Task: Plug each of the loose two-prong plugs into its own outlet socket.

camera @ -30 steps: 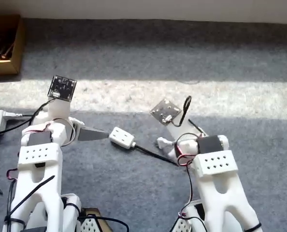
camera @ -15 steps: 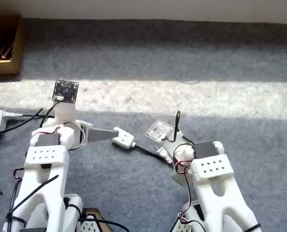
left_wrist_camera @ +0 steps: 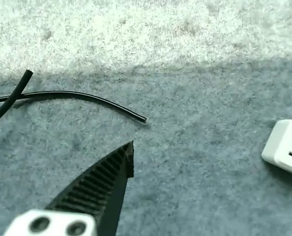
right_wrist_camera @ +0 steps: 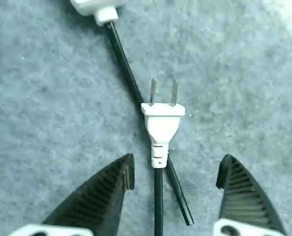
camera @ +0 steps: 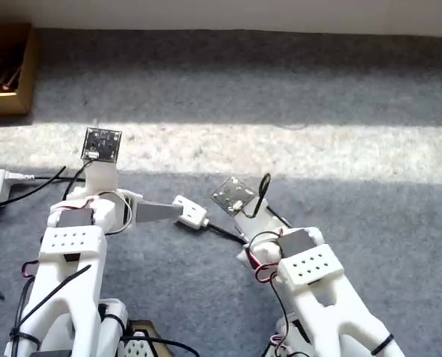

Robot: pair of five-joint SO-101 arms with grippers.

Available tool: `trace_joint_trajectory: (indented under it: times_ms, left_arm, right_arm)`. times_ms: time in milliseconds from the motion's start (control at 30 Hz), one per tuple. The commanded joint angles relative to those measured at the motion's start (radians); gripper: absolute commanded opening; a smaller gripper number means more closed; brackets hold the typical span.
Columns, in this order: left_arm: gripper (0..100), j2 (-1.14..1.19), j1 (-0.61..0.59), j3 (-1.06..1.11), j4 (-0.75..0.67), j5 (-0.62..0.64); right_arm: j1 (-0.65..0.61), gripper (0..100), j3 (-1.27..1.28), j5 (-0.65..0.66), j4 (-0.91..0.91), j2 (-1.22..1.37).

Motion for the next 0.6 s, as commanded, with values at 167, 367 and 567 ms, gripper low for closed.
trace_joint_trajectory:
  times_ms: [167, 367, 567]
  left_arm:
    - [61, -0.01, 0.03, -0.002, -0.017, 0.006]
    - [61, -0.01, 0.027, -0.002, -0.014, 0.006]
    - [61, -0.01, 0.025, -0.001, -0.012, 0.006]
  right_arm:
    - [-0.013, 20.1, 0.001, -0.057, -0.021, -0.007]
    - [-0.013, 4.7, 0.002, -0.063, -0.051, -0.007]
    - [-0.013, 10.9, 0.018, -0.057, -0.073, 0.018]
